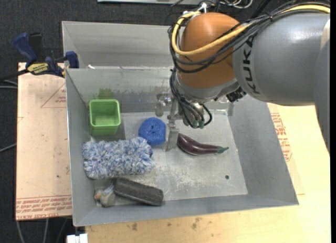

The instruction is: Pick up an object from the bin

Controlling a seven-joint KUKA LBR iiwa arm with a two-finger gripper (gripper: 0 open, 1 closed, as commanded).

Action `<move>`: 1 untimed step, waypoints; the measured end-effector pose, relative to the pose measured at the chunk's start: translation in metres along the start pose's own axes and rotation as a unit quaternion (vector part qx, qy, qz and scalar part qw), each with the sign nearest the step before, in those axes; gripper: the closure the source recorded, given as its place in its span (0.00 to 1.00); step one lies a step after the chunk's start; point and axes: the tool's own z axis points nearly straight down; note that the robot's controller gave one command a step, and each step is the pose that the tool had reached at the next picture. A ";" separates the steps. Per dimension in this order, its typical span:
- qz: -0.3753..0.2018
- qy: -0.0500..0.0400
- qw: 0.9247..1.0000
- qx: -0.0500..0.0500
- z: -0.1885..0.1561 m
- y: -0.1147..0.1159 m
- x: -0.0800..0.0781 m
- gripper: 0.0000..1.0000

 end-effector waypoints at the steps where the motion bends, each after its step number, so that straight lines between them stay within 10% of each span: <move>1: 0.001 -0.004 1.000 -0.001 -0.005 -0.001 -0.001 0.00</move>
Offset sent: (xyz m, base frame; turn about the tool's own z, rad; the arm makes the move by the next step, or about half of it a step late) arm 0.0093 -0.0149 -0.0564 -0.1517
